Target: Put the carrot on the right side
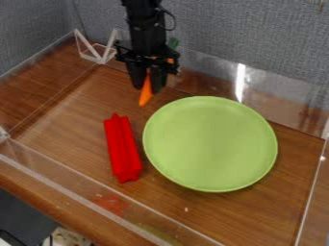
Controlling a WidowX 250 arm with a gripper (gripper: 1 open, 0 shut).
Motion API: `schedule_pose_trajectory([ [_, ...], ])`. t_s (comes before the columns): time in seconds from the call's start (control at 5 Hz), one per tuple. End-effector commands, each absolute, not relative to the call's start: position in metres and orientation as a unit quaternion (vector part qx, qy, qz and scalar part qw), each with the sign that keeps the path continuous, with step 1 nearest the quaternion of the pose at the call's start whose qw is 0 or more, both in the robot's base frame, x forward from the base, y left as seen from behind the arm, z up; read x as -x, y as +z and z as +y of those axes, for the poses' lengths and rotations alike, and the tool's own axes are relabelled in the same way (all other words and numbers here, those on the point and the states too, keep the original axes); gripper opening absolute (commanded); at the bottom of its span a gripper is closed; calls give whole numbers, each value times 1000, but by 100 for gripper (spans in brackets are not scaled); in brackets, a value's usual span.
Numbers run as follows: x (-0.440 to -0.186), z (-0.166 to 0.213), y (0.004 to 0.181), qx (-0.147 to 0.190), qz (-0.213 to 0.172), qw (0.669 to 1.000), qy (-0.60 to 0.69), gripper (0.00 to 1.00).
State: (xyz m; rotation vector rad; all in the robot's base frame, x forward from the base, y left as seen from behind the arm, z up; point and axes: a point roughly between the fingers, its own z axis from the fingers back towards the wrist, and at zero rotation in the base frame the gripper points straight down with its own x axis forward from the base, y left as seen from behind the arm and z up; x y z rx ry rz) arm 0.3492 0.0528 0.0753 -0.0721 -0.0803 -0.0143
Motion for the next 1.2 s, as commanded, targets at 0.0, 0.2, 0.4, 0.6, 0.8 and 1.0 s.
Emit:
schedule_pose_trajectory([
  [0.0,-354,53,104,26,-78,997,1,0],
  [0.2,-350,54,114,24,-81,996,15,0],
  [0.4,-345,53,120,27,-81,996,-22,0],
  [0.6,-341,52,118,28,-75,995,-59,0],
  [0.8,-314,16,110,39,-66,993,-88,0],
  [1.0,-291,-21,105,48,-64,990,-120,0],
])
